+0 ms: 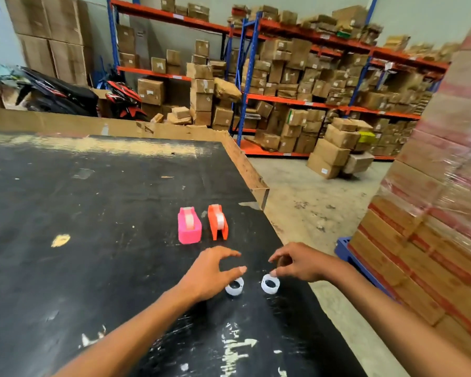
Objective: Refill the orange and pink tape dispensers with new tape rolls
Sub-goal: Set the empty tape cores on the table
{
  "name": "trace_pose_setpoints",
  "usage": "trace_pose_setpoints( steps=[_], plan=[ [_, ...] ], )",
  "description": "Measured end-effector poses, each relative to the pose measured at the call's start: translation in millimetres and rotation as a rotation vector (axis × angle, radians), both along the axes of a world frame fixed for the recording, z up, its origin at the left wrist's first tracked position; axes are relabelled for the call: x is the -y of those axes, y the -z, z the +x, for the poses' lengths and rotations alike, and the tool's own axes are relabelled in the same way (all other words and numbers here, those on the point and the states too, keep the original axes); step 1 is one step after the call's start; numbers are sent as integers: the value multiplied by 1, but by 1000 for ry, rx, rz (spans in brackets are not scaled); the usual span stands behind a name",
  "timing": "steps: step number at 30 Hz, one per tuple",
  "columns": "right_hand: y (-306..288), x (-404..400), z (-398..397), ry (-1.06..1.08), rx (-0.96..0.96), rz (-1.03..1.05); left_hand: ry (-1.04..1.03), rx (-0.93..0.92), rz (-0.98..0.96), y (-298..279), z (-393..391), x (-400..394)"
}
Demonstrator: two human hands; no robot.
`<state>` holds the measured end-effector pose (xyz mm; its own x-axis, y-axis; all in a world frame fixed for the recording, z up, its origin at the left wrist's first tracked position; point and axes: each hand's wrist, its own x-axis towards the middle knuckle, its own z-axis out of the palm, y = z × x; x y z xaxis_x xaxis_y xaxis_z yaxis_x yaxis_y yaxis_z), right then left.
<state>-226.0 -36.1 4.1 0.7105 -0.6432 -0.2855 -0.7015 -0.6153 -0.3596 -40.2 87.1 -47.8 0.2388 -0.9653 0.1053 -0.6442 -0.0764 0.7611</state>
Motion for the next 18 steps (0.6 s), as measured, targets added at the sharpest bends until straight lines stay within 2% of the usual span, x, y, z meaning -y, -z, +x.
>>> trace_pose_setpoints(
  steps=[4, 7, 11, 18],
  plan=[
    [26, -34, -14, 8, 69, -59, 134, 249, 101, 18, -16, -6],
    [42, -47, -10, 61, 112, -164, 94, 385, 58, 25, -16, -14],
    [46, -56, 24, 35, 150, -212, 19, 352, 10, 28, 14, -31],
    [44, -70, 151, -109, 236, -171, -306, 294, 65, 12, 128, -63]
  ],
)
